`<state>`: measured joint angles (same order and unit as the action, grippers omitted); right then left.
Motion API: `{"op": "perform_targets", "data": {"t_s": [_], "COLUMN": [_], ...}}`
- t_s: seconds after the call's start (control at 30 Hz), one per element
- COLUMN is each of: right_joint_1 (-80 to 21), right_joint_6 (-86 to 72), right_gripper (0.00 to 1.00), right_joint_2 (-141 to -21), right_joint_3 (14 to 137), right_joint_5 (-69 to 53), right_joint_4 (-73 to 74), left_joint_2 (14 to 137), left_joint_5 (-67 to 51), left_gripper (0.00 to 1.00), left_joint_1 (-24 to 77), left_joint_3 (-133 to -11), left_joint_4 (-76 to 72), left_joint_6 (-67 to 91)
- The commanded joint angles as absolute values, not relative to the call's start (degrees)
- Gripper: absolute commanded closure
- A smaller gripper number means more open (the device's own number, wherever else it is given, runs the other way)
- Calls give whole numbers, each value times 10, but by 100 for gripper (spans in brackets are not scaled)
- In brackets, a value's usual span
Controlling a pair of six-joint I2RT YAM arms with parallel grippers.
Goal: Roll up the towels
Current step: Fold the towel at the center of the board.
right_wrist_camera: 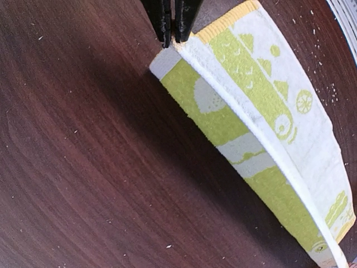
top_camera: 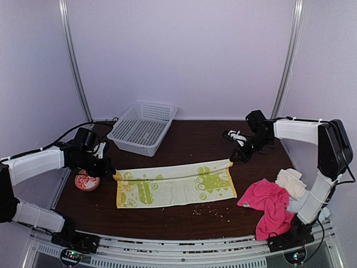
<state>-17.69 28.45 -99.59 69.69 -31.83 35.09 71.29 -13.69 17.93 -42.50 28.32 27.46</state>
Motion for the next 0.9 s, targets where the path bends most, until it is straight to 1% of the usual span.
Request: {"op": "perform_targets", "data": {"t_s": [0.0, 0.23, 0.57, 0.87], "right_joint_1": [-175, -177, -195, -215], "right_joint_6": [323, 340, 366, 395], "right_gripper": [100, 100, 100, 100], "right_joint_2": [-955, -924, -913, -887], "right_joint_3": [667, 608, 580, 551], "right_joint_5": [-321, -323, -322, -313], "right_joint_4": [378, 371, 382, 398], "left_joint_2": [695, 705, 719, 742], "left_joint_5": [-128, -137, -147, -148], "left_gripper": [100, 100, 100, 100], "left_joint_1": [176, 176, 177, 201], "left_joint_3": [-424, -408, -406, -405], "left_joint_4": [318, 328, 356, 376], "left_joint_6": [272, 271, 274, 277]}}
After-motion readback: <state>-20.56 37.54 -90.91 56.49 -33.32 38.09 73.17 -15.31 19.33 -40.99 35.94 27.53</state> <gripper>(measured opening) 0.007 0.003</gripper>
